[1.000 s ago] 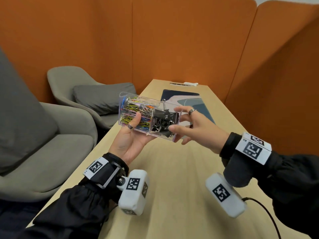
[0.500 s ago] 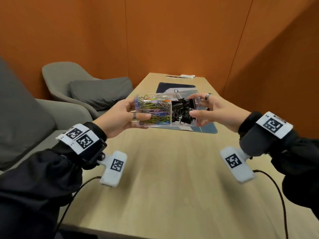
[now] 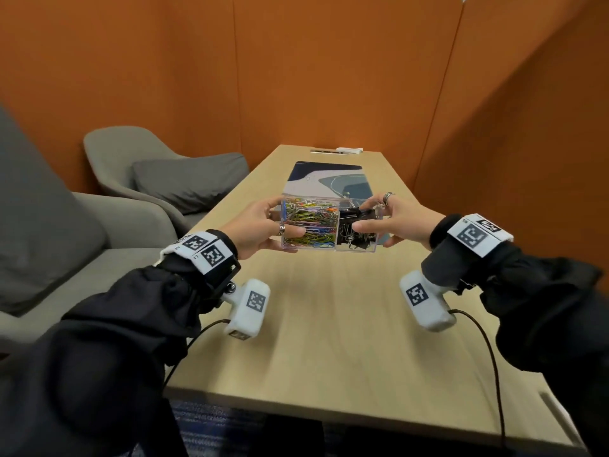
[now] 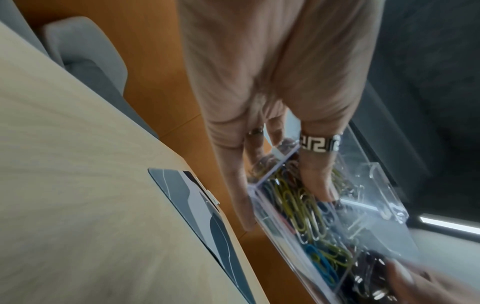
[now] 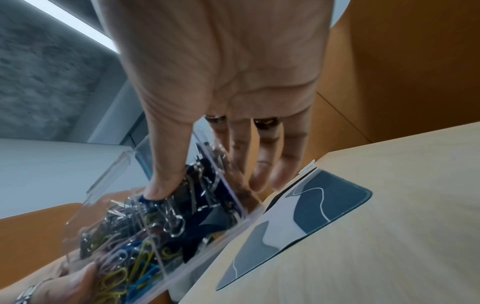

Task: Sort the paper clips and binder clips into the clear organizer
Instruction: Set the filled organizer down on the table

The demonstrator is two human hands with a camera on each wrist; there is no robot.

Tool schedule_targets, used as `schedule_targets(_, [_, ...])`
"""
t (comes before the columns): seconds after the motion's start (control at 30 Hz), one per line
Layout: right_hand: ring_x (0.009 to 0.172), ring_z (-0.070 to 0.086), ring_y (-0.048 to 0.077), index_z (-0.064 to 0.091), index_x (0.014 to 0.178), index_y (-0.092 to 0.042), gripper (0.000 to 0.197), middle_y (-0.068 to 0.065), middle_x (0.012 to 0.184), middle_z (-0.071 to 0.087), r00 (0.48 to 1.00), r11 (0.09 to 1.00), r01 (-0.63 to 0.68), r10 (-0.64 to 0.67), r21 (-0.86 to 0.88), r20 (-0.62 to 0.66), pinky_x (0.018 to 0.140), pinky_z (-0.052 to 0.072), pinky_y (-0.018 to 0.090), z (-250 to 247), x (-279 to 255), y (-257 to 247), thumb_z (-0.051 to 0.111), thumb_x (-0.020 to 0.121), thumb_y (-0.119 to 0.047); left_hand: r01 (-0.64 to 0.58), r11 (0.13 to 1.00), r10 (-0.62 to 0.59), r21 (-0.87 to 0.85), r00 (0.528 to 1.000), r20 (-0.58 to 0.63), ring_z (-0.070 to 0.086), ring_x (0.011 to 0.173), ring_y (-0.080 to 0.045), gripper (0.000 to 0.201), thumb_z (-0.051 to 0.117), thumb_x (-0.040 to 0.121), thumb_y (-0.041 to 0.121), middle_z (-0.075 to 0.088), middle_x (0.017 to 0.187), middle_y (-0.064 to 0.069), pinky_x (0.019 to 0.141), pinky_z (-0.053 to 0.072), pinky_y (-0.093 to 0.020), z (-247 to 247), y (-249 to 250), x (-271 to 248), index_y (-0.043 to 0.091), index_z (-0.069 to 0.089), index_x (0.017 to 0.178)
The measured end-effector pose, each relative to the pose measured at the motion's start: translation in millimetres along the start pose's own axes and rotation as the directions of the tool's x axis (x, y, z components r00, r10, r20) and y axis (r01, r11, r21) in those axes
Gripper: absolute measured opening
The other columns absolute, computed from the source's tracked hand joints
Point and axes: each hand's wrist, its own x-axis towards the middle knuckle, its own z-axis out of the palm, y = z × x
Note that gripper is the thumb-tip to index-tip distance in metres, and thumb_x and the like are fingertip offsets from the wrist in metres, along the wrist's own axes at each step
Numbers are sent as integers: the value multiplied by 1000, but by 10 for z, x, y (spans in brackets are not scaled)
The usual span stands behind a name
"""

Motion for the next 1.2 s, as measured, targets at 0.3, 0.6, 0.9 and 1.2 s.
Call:
schedule_targets(0.3, [81, 63, 19, 50, 116, -10, 51, 7, 92, 58, 994, 994, -104, 105, -44, 16, 80, 57, 43, -34, 10, 87, 75, 76, -31, 109, 971, -116, 211, 993, 21, 66, 92, -26, 52, 71, 76, -2, 66, 105, -10, 80, 56, -40, 116, 26, 131, 19, 50, 119])
schedule_targets(0.6, [75, 65, 19, 52, 108, -11, 50, 11, 93, 66, 987, 977, -142, 152, -158, 54, 70, 57, 33, 78, 528, 194, 78, 72, -34, 171, 923, -211, 345, 974, 83, 65, 97, -27, 44, 70, 74, -9, 65, 105, -13, 84, 56, -38, -143, -91, 661, 17, 48, 102])
schedule_targets(0.9, [68, 57, 13, 46, 102, -13, 50, 3, 88, 53, 962, 973, -160, 191, -168, 193, 65, 54, 28, 216, 1103, 355, 81, 69, -28, 170, 901, -218, 400, 973, 79, 67, 89, -26, 51, 77, 65, -9, 69, 97, -13, 83, 54, -33, -458, -391, 1179, 17, 50, 100])
schedule_targets(1.2, [67, 46, 6, 42, 101, -13, 54, -4, 85, 49, 943, 976, -207, 217, -64, 254, 57, 38, 17, 243, 1230, 477, 83, 68, -22, 229, 914, -267, 335, 961, 74, 63, 89, -22, 58, 82, 59, -10, 64, 102, -15, 85, 53, -39, -493, -494, 1268, 16, 50, 100])
